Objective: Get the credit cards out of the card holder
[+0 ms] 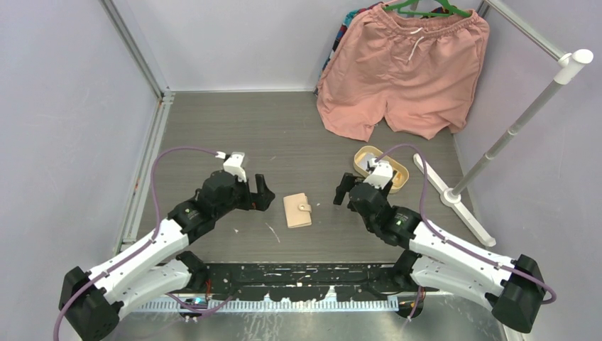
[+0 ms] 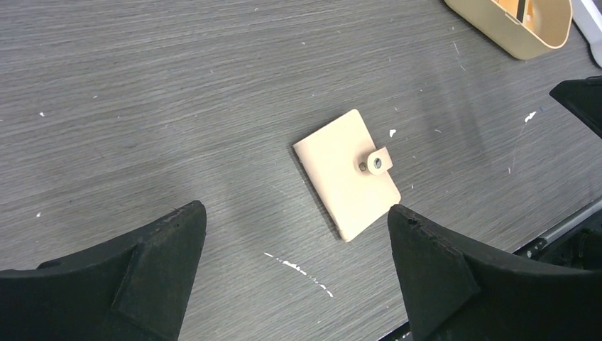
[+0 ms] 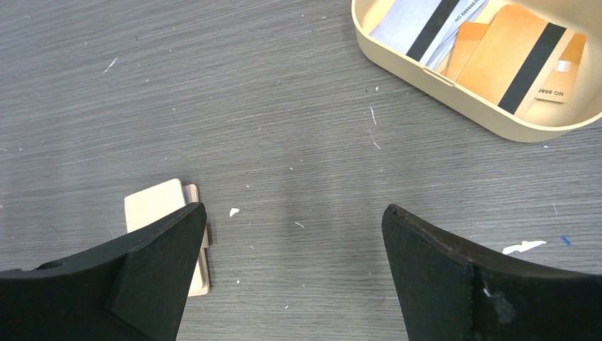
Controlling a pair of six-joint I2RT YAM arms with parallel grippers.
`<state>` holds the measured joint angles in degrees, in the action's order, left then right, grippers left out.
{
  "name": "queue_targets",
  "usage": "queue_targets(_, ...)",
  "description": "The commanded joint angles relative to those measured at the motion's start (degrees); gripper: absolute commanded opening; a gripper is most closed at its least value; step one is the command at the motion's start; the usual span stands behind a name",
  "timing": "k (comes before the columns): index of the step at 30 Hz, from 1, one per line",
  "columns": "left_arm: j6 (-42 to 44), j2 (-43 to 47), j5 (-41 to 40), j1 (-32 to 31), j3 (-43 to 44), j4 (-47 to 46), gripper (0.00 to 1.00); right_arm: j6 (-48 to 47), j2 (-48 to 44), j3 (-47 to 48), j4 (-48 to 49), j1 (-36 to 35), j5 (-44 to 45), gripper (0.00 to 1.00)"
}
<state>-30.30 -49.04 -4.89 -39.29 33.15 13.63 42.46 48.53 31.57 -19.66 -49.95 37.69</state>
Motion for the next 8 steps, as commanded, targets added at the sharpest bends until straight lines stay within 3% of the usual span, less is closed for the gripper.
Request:
queue_targets(1,1.46,1.05,0.05,0.26,2.49,-1.52,0.99,0.11,-0.79,-0.28,3.20,0.15,1.32,1.00)
queue_targets(8,4.49,3.45,-2.30,0.29,4.36,1.78,1.00,1.87,1.01,2.26,0.97,0.13,6.22,1.00)
